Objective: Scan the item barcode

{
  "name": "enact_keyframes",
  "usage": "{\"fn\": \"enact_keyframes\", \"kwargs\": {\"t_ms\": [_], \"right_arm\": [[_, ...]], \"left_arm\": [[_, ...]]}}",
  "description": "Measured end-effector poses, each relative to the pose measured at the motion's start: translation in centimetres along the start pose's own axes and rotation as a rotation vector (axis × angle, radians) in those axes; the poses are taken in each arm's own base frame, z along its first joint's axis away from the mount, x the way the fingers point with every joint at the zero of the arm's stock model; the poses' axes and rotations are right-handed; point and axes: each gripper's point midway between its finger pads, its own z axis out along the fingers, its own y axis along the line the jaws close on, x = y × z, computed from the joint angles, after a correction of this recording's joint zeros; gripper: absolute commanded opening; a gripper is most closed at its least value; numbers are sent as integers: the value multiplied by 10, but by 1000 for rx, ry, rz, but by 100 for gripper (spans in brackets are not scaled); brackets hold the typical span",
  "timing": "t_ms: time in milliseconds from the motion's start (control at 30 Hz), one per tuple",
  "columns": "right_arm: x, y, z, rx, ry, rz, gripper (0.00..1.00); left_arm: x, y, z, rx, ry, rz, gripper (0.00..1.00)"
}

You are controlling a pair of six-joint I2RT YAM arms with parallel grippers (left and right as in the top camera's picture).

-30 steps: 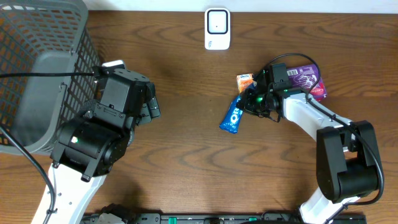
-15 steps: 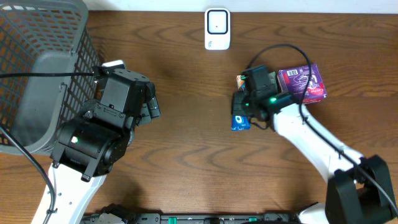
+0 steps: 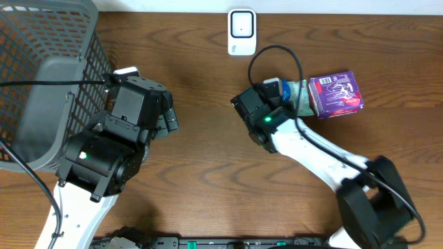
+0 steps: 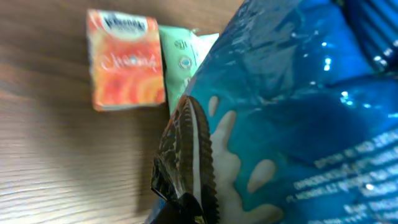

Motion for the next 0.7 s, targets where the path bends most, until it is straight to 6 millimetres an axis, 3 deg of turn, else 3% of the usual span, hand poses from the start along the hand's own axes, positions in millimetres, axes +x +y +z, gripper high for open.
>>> {"fn": "enact_keyframes", "kwargs": {"t_ms": [200,367,467,567,700], "right_arm": [[16,18,11,47,26,-111,7],[20,63,-19,-55,-37,-191,19],[24,87,-34,-136,-48,-204,41],[31,104,-43,-209,-32,-199,43],[38,109,-46,-253,16,-168,43]], "left_arm": [[0,0,0,0,0,0,98],[0,0,0,0,0,0,98],[0,0,0,0,0,0,98],[0,0,0,0,0,0,98],[0,0,0,0,0,0,98]]}}
